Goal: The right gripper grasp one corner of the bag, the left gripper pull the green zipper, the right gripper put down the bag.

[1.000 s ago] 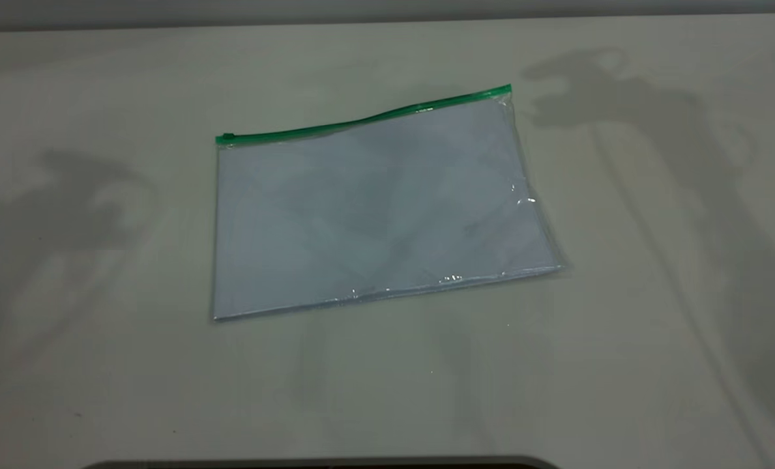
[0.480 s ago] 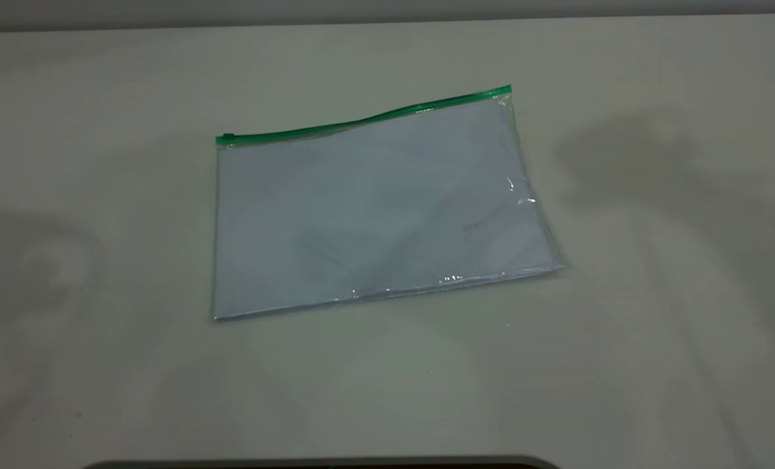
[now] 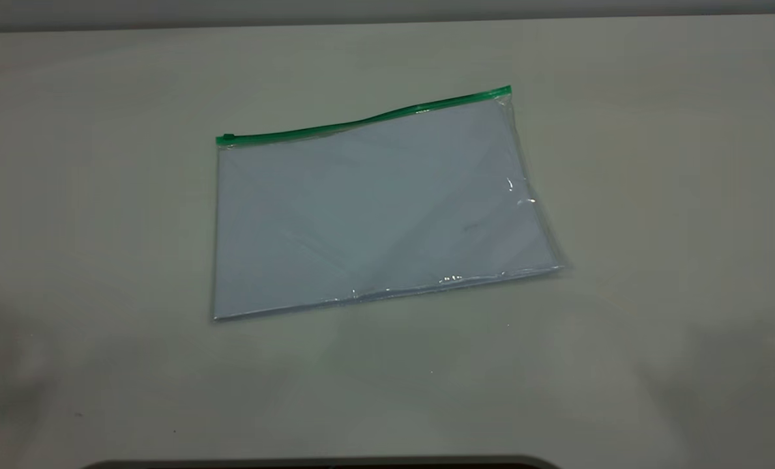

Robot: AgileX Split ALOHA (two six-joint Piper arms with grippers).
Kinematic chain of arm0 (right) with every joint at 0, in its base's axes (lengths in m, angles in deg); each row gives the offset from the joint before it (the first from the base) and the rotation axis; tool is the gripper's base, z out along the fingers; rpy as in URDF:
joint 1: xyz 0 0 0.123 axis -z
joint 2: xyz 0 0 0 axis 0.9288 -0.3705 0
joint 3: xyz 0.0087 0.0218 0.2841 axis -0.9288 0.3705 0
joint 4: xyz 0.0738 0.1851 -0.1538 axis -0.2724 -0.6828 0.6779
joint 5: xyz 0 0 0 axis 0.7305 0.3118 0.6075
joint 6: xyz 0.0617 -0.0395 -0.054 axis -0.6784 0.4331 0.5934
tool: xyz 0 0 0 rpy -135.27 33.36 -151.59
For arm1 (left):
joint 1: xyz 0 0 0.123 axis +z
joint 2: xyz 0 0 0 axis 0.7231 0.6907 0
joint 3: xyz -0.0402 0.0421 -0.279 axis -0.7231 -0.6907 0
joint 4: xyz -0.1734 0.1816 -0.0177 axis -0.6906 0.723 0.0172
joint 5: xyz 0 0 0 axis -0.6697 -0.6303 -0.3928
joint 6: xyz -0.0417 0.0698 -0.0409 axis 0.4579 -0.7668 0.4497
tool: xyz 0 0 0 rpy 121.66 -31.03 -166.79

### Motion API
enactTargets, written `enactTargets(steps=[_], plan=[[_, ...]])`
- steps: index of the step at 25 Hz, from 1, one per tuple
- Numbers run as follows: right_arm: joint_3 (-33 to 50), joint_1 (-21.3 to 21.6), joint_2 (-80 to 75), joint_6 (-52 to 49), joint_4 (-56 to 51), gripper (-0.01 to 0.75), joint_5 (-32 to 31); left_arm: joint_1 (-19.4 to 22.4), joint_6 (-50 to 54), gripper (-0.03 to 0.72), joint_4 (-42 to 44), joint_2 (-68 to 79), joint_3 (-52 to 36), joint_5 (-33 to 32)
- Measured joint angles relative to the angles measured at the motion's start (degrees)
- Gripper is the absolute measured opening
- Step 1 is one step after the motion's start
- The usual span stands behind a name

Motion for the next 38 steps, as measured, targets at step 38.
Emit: enactTargets(steps=[38], plan=[[41.1, 0.0, 55.0, -8.5, 17.7, 0.578, 2.9, 0.0, 0.3, 0.586, -3.9, -46.7, -44.5, 1.9]])
